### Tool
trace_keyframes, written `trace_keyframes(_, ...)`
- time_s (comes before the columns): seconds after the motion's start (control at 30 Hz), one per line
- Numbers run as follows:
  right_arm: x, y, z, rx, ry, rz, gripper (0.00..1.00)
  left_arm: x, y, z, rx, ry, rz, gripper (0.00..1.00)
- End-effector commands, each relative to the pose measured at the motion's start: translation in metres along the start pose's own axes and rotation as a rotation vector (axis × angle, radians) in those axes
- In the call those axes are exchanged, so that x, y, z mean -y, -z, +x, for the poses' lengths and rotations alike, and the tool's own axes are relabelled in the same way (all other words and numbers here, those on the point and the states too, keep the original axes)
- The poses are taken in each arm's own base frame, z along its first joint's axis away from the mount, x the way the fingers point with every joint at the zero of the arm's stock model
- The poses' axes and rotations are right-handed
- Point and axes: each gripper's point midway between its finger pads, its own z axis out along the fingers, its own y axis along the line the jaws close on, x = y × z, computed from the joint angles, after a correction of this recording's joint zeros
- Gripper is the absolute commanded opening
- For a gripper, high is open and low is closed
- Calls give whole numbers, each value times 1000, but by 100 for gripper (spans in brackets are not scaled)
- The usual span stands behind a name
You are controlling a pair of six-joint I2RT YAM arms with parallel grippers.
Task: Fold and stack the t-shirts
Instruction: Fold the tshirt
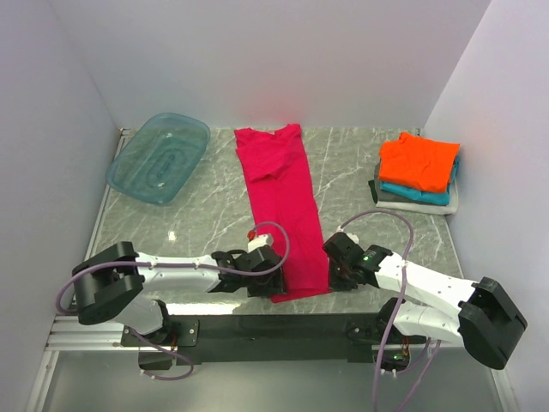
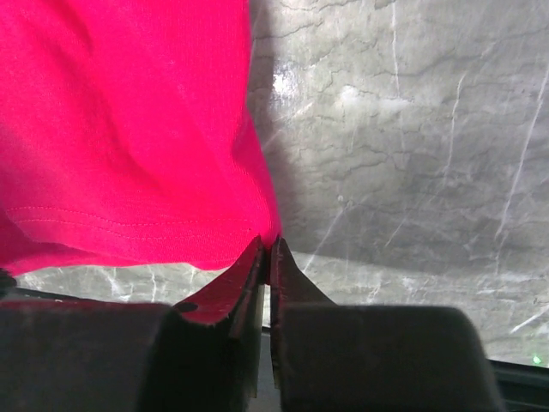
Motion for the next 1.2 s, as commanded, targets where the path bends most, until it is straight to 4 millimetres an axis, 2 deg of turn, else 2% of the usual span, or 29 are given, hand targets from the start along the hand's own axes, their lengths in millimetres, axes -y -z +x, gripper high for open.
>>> trace_keyframes(0.0, -5, 4, -5, 18, 5, 3, 6, -20, -9, 22, -57, -14, -100, 65)
trace_keyframes(0.13, -6, 6, -5, 15, 9, 0, 2, -27, -9, 31, -67, -26, -155, 60)
trace_keyframes(0.27, -8, 8, -6, 18, 11, -4, 2, -43, -7, 42, -74, -39, -234, 57)
trace_keyframes(0.37, -8, 8, -5, 18, 7, -7, 1, -54, -6, 49, -75, -42, -278, 51)
trace_keyframes(0.4, -9, 8, -4, 17, 9, -9, 0, -56, -5, 49, -70, -34, -288, 48)
trace_keyframes(0.5, -9, 8, -3, 14, 11, -13, 0, -67, -2, 47, -48, -27, -329, 47)
trace_keyframes(0.77, -14, 7, -2, 8, 18, -23, 0, -72, -6, 35, 22, -22, -369, 47)
trace_keyframes(0.9, -16, 8, -1, 6, 21, -29, 0, -89, -1, 29, 61, -23, -444, 36)
trace_keyframes(1.17, -20, 12, 1, 0, 32, -40, 0, -99, 3, 26, 80, -48, -490, 8)
